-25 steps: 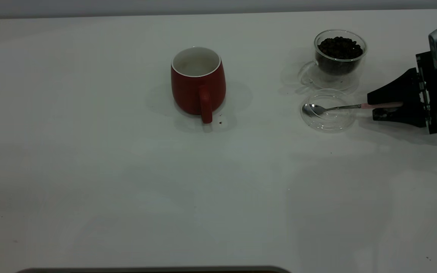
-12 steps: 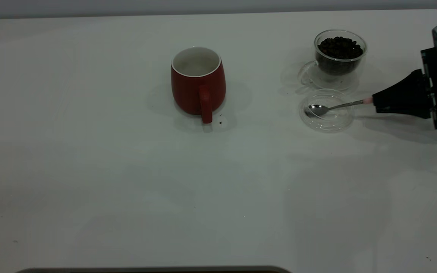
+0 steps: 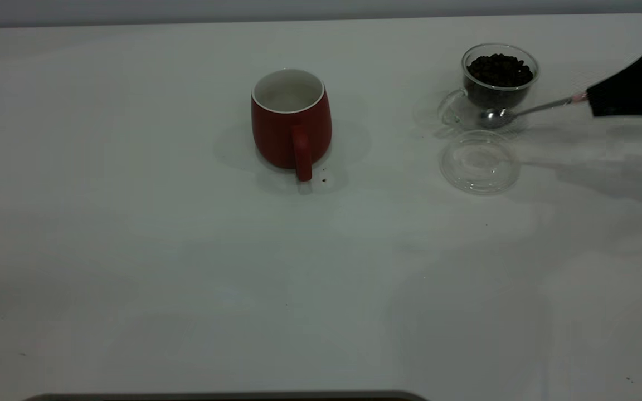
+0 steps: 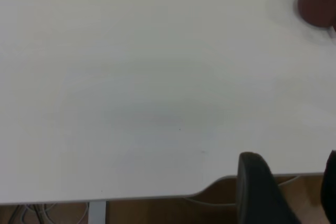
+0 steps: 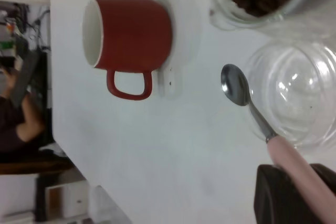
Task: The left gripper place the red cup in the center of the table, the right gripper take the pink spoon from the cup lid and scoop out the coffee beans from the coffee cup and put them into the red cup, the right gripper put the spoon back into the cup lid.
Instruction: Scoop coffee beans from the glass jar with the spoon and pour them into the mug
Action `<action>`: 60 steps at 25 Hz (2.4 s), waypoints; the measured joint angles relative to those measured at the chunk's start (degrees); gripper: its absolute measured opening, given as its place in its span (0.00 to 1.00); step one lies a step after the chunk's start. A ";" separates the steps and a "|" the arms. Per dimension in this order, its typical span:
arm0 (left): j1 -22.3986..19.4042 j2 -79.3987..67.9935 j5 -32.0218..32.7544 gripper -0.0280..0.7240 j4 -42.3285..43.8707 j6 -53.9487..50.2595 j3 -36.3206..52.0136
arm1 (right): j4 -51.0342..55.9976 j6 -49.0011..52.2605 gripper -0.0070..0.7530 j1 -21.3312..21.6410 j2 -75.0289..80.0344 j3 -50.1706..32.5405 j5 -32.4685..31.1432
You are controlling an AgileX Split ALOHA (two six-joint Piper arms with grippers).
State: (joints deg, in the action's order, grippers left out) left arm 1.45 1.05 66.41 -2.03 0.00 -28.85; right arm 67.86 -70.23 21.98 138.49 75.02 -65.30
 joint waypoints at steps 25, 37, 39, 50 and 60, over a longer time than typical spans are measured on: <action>0.00 0.00 0.00 0.51 0.00 0.00 0.00 | 10.18 1.61 0.14 -1.91 -5.96 0.57 13.37; 0.00 0.00 0.00 0.51 0.00 0.00 0.00 | 9.85 1.39 0.14 -3.70 -5.96 0.57 16.85; 0.00 0.00 0.00 0.51 0.00 0.00 0.00 | 9.71 1.30 0.14 -4.02 -5.80 0.57 16.85; 0.00 0.00 0.00 0.51 0.00 0.00 0.00 | 9.94 3.04 0.14 -5.42 -2.71 0.57 15.69; 0.00 0.00 0.00 0.51 0.00 0.00 0.00 | 8.21 12.98 0.14 -4.36 -2.65 0.57 13.14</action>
State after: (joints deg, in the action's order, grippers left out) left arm 1.45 1.05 66.41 -2.03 0.00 -28.85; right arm 76.07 -57.25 17.63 135.85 75.60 -52.16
